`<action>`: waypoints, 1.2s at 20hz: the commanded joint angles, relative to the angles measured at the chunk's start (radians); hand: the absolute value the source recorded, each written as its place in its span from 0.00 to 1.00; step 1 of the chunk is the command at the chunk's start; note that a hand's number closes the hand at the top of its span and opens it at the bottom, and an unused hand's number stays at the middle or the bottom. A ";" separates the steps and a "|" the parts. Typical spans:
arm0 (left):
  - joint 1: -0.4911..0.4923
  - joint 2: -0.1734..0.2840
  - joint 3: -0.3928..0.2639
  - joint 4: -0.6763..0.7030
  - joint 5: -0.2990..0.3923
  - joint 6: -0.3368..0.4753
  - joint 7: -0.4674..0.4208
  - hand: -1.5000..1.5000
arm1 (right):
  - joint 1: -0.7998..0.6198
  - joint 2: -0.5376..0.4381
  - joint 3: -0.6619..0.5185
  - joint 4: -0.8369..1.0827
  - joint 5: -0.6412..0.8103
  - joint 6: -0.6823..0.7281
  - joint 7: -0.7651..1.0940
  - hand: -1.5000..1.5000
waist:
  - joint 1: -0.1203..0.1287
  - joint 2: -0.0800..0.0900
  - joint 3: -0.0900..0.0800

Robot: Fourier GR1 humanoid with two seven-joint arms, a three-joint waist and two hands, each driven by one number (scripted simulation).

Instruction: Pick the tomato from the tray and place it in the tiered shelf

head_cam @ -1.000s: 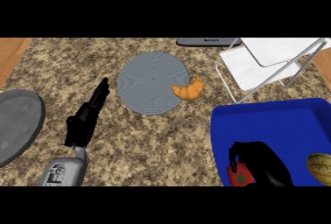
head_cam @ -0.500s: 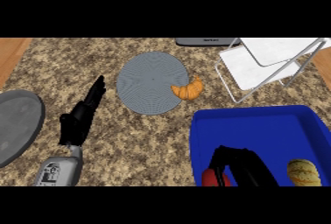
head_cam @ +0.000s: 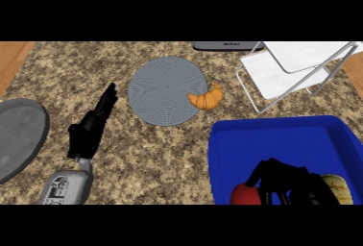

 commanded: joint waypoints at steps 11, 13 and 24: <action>0.006 -0.024 -0.029 -0.006 -0.015 0.005 0.002 0.50 | -0.534 -0.049 -0.357 -0.142 -0.028 0.124 0.329 1.00 | 0.004 -0.003 -0.001; 0.042 -0.028 -0.036 0.027 -0.035 0.019 -0.055 0.50 | -0.624 -0.065 -0.374 -0.093 -0.022 0.143 0.372 1.00 | 0.006 0.000 0.000; 0.029 -0.021 -0.036 -0.105 -0.015 0.005 0.065 0.50 | -0.901 -0.250 -0.645 0.215 -0.129 0.078 0.304 1.00 | 0.012 0.002 0.001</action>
